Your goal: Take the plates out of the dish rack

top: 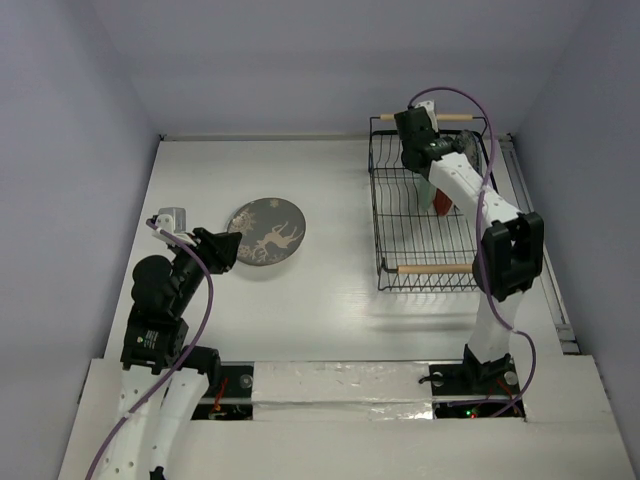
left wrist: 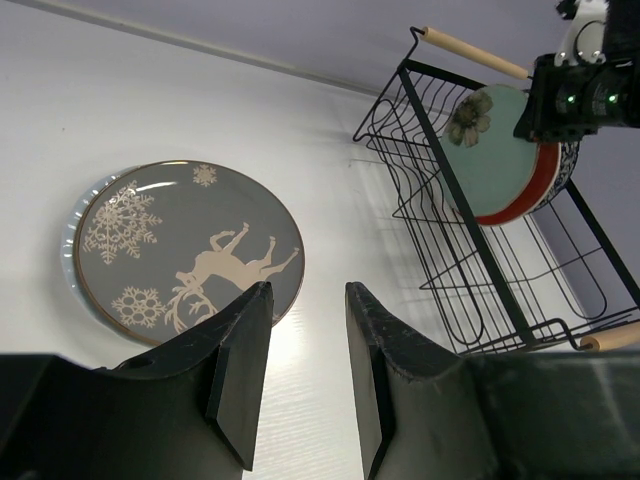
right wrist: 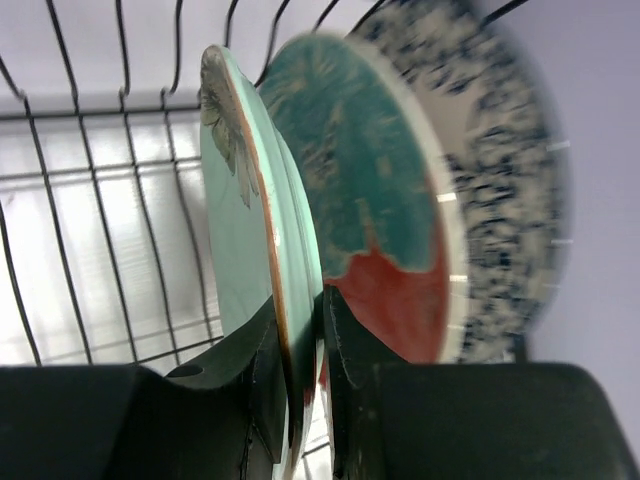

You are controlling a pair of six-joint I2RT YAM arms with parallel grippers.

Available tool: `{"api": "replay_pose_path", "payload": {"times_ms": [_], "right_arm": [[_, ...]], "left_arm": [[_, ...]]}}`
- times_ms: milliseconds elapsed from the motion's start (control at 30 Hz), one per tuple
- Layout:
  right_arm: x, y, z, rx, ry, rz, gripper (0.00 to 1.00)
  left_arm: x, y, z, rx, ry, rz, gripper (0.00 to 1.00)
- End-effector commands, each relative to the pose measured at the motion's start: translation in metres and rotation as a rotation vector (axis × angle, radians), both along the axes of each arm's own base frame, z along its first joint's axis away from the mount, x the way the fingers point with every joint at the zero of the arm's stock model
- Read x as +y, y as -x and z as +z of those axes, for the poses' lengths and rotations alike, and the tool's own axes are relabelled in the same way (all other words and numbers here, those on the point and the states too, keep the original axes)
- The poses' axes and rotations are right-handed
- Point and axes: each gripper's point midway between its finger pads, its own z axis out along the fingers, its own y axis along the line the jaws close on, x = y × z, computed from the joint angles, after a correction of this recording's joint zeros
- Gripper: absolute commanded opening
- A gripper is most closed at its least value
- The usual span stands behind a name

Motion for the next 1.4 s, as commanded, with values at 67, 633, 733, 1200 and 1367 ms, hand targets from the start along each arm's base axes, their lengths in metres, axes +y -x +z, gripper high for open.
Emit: {"api": "replay_pose_path", "payload": {"times_ms": [67, 633, 733, 1200, 1367], "right_arm": [[-0.022, 0.011, 0.135, -0.315, 0.033, -0.087, 0.00], [0.199, 0.079, 0.218, -0.576, -0.828, 0.695, 0.00], [0.246, 0.088, 0.205, -0.498, -0.994, 0.817, 0.00], [0.368, 0.098, 0.106, -0.211, -1.467, 0.837, 0.00], [0.378, 0.093, 0.064, -0.139, -1.480, 0.761, 0.00]], "left_arm": [[-0.002, -0.001, 0.007, -0.039, 0.007, -0.010, 0.32], [-0.001, -0.004, 0.004, -0.024, 0.005, 0.002, 0.32], [0.000, -0.005, 0.003, -0.019, 0.004, 0.005, 0.32], [0.001, -0.007, 0.001, -0.012, 0.003, 0.013, 0.32], [0.001, -0.007, 0.001, -0.010, 0.004, 0.012, 0.32]]}}
